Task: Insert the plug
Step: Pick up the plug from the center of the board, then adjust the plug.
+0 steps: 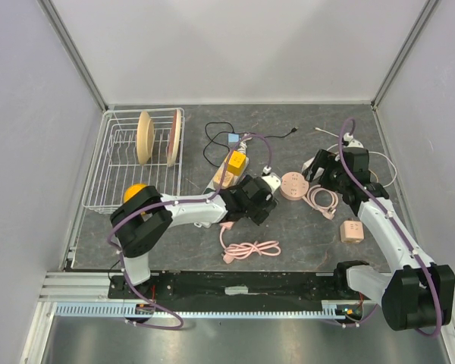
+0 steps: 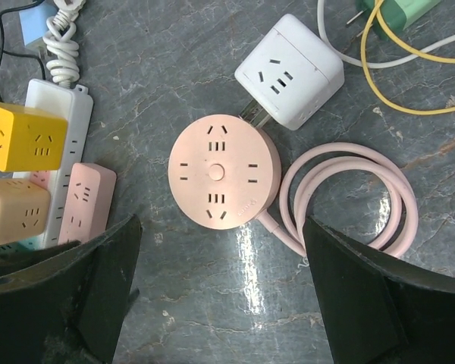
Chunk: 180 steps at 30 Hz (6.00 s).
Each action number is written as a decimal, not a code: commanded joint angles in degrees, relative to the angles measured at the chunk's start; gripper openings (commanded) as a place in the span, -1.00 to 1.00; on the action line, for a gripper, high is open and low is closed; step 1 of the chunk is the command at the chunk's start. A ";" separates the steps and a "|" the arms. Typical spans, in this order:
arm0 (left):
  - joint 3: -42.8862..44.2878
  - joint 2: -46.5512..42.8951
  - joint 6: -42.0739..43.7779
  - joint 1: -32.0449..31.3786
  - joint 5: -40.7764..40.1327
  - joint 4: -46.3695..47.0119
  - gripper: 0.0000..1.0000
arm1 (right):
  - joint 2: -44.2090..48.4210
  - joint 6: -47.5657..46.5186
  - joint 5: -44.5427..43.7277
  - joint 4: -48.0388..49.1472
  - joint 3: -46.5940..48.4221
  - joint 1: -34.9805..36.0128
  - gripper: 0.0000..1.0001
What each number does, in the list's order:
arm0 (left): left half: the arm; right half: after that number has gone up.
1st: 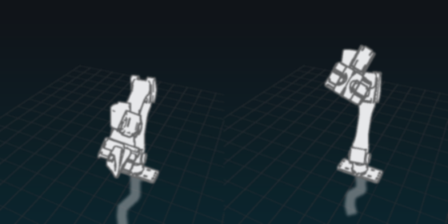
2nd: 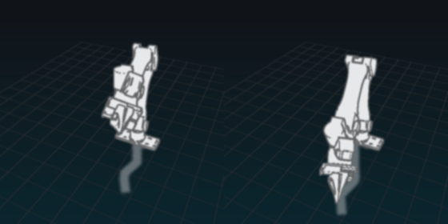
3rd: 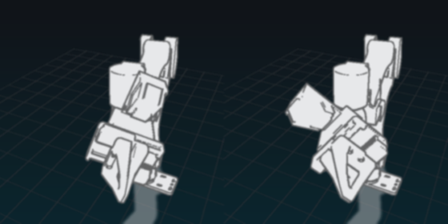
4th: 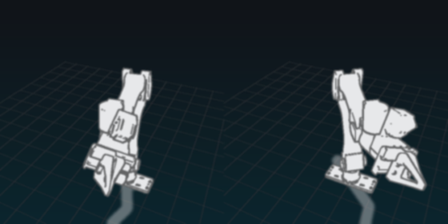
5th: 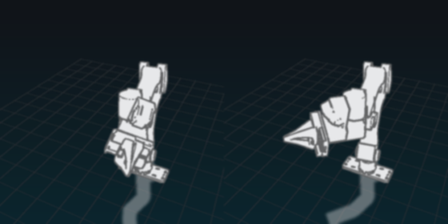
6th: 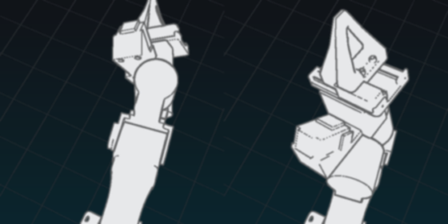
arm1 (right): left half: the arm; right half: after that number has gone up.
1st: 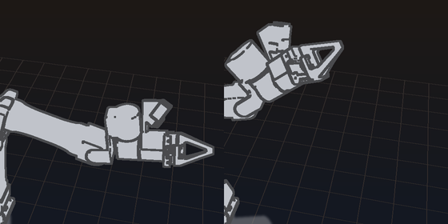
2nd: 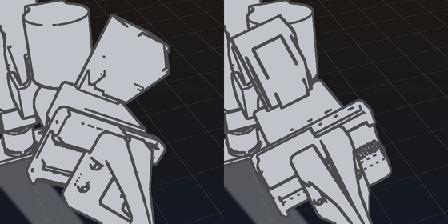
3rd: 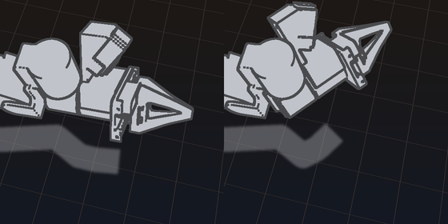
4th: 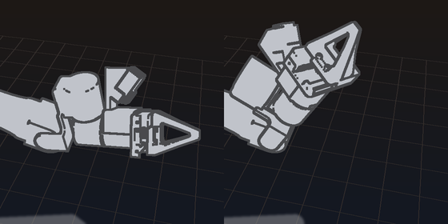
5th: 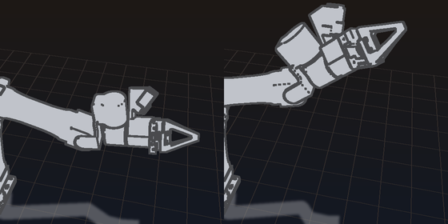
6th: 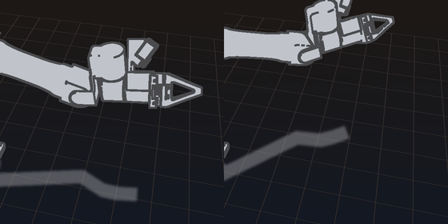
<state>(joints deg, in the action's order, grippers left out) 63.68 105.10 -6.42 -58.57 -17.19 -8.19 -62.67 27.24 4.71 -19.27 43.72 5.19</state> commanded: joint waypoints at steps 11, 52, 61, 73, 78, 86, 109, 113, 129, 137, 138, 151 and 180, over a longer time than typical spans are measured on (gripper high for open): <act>-3.48 -7.35 -4.57 -7.70 8.95 0.19 0.86 | -6.22 -2.19 -4.53 1.25 5.22 -0.80 0.86; -14.29 -36.37 -7.91 2.05 0.05 -0.69 0.89 | -35.94 10.64 -23.79 -0.16 21.93 6.15 -0.39; -14.37 -37.24 -12.56 2.84 0.93 -0.34 0.89 | -27.78 7.22 -14.75 8.36 14.91 6.50 -0.80; -19.02 -38.48 -27.85 8.20 6.02 12.74 0.90 | -8.88 7.29 8.11 32.87 -2.23 10.80 -0.91; -22.37 -39.44 -34.18 12.06 10.15 23.80 0.90 | -3.60 7.56 16.99 44.47 -9.52 11.68 -0.93; -22.81 -39.10 -41.22 16.73 19.65 30.33 0.89 | -0.69 6.50 34.90 62.57 -16.39 11.77 -1.00; -5.60 -27.94 -35.25 13.66 24.94 14.28 0.89 | -1.84 -4.12 38.27 59.97 -12.96 16.17 -0.98; -2.34 -26.44 -32.79 10.85 19.84 8.54 0.82 | -1.84 -5.45 37.22 58.73 -12.44 16.95 -0.98; -0.74 -23.71 -26.66 5.74 12.54 6.76 -0.31 | 0.09 -12.56 32.38 49.61 -11.21 18.80 -0.63; -13.74 -32.23 -2.24 7.32 11.46 23.38 -0.71 | 3.17 -15.82 33.08 32.20 -5.15 18.80 0.96; -14.80 -32.93 0.41 7.50 12.52 24.43 -0.70 | 4.13 -15.91 33.00 29.23 -4.71 18.80 0.96; -29.84 -40.06 28.29 7.50 30.18 41.94 -0.59 | 5.11 -14.41 25.89 1.09 11.71 18.89 0.96; -25.27 -33.56 30.76 6.54 40.04 44.31 -0.65 | -4.73 -5.19 5.14 -11.41 21.23 32.42 0.96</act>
<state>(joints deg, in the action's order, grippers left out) 35.48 71.31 22.50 -51.51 21.58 30.06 -66.00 17.15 16.88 -30.61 62.11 34.89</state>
